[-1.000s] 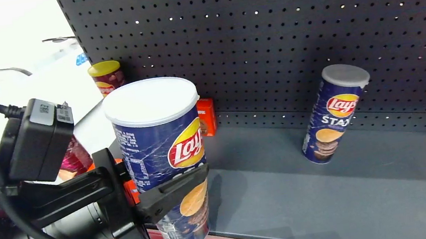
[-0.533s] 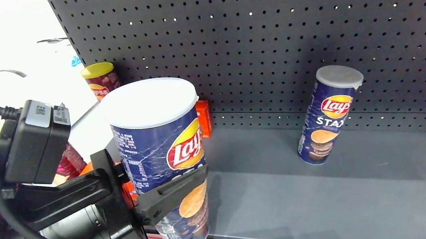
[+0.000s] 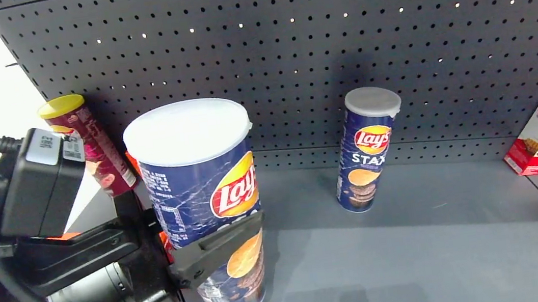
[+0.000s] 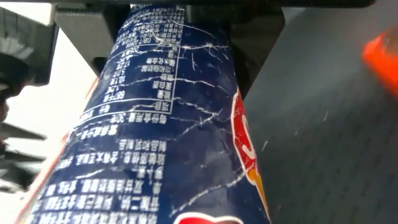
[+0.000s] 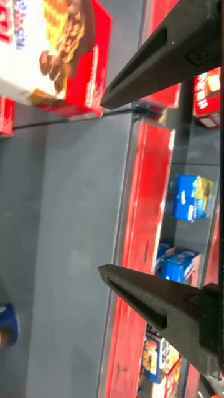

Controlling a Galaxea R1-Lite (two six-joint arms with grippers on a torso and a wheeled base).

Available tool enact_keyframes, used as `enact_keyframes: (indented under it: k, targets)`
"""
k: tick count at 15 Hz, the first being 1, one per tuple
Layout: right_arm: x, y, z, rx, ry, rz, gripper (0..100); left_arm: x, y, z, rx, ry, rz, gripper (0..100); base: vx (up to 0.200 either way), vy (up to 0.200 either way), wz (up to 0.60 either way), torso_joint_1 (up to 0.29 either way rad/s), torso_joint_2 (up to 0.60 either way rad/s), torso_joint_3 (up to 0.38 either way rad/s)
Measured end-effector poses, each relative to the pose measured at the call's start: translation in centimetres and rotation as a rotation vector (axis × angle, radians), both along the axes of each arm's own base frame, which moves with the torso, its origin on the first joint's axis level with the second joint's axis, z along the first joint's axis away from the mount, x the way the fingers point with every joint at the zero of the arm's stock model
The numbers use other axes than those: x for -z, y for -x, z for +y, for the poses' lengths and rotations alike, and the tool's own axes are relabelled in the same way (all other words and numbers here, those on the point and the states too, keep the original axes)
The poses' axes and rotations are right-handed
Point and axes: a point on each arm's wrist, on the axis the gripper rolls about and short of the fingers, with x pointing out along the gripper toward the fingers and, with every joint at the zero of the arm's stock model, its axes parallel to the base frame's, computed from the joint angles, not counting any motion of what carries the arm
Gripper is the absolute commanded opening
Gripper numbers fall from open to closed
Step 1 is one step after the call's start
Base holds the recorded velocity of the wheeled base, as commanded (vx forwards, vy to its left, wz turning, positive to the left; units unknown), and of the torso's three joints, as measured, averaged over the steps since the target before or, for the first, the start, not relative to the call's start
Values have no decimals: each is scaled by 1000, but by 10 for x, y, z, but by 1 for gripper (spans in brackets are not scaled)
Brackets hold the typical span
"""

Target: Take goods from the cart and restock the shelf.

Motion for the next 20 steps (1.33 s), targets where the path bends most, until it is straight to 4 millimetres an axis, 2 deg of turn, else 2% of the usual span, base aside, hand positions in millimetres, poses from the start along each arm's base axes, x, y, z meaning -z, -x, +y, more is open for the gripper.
enact_keyframes:
  k: [17, 18, 20]
  targets:
    - [0, 0, 0, -3, 9, -1, 100, 3, -1, 2, 6, -15, -6, 0, 0, 0, -35, 0, 1, 0]
    - [-3, 1, 1, -27, 26, -12, 100, 1, -3, 2, -1, -16, -11, 0, 0, 0, 0, 0, 0, 0]
    - [-27, 4, 2, -78, 41, -66, 100, 0, -8, 3, -17, -19, -18, 0, 0, 0, 0, 0, 0, 0]
